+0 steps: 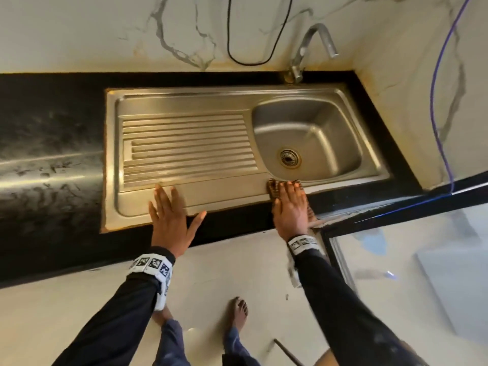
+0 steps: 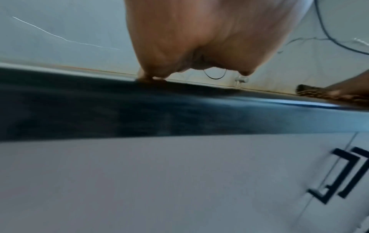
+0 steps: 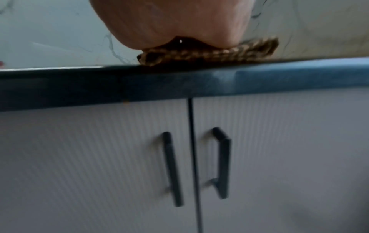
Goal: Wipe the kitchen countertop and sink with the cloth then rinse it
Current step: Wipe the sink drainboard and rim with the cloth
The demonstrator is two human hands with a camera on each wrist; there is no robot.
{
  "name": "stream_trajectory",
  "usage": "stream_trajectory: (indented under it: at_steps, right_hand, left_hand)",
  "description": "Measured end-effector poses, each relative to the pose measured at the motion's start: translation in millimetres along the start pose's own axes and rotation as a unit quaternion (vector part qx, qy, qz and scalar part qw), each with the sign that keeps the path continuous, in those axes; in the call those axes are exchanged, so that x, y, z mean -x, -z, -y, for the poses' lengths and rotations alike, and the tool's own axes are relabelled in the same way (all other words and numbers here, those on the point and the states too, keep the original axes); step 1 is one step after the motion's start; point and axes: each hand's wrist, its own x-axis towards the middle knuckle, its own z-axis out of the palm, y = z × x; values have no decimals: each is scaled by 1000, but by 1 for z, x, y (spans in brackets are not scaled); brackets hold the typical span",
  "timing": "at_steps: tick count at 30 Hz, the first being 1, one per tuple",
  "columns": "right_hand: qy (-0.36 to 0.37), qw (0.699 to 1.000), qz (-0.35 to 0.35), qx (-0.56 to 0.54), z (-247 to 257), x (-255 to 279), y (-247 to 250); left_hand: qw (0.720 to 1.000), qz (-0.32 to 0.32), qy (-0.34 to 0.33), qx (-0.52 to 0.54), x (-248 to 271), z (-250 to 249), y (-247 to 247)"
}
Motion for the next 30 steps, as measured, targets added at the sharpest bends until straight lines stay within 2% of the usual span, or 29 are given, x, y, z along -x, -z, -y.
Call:
stream_trajectory:
  at_steps: [2,4,6,8,10,12,13,15,17,20,22,23,26,30]
  right_hand:
    - [53,998,-14,-25,21,5,-12]
    - [158,987,7,-38,49,6,-24]
    - [239,969,57,-4,65,-2,-23]
    - [269,961,66,18,49,-19,-15]
    - [207,978,18,26,2,-34,-6]
    - [86,996,-28,27,-61,-54,7]
    - [35,999,-22,31,-89,-60,14]
    - [-6,999,7,44,-110,-66,20]
    - [23,998,24,46,-82,-64,14]
    - [160,986,48,26,-11,-47,-7]
    - [210,974,85,11,16,-36,-9]
    - [214,972,91,8,12,-32,-7]
    - [201,977,70,-8,-40,-29,10]
    - [17,999,36,3,-164,-53,46]
  left_hand:
    - [998,-25,-27,50,-8,-38,-14]
    - [994,-55,-33,92,-27,-74,-27]
    - [993,-66,-7,96,-48,-101,-34]
    - [995,-61,16,78,-59,-123,-42]
    - [998,-51,0,36,-59,-141,-53]
    - [999,-43,-17,-25,-56,-152,-60]
    - [998,-41,-21,-42,-55,-156,-63]
    - [997,-47,-20,-62,-57,-156,-64]
    - [997,-43,-20,-68,-58,-152,-63]
    - [997,-37,-10,-74,-62,-150,-65]
    - [998,-28,35,-40,-61,-152,-66]
    - [998,-28,58,-26,-62,-157,-68]
    - [996,-39,64,-49,-65,-174,-70]
    - [999,-30,14,-30,-82,-218,-82]
